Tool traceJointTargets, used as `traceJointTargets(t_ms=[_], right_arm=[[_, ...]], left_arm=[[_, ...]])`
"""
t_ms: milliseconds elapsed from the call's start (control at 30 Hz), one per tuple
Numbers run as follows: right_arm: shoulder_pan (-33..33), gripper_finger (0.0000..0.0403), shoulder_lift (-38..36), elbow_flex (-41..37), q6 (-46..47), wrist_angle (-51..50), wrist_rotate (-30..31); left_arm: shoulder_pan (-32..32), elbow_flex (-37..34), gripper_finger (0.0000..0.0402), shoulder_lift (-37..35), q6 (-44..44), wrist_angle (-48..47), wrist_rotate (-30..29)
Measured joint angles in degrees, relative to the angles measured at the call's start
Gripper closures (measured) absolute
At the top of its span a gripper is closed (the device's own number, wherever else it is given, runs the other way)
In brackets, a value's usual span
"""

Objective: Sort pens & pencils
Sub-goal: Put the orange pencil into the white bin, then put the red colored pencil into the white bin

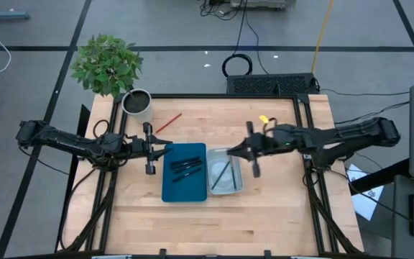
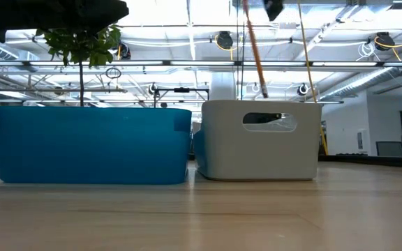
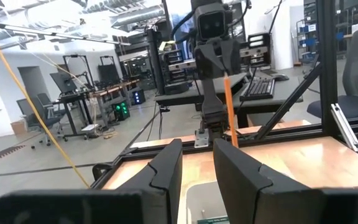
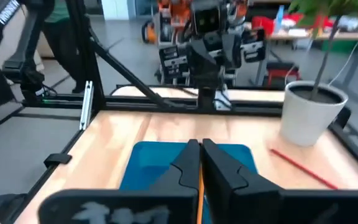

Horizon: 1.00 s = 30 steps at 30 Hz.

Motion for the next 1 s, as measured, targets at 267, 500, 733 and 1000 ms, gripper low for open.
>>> traceJointTargets(t_ms=[267,500,733,1000], right_arm=[[-0.7,0.0403,10.9,4.8,10.4,-1.1,-0.1],[-3.5,0.0403,16.2,3.3,19.8,-1.4,-0.1],[-6.0,0.0396,18.8,1.9,26.0,-2.5,-3.1],[-6.1,0.0342,19.2,-0.6,28.3,-2.8,-3.5]], left_arm=[[0.0,0.0,0.0304,0.0,-0.4,0.0,0.0],[0.0,0.0,0.0304,0.0,-1.1,0.0,0.0],[0.0,0.0,0.0304,0.0,-1.4,0.0,0.0],[0.0,0.0,0.0304,0.0,-1.4,0.1,0.0]])
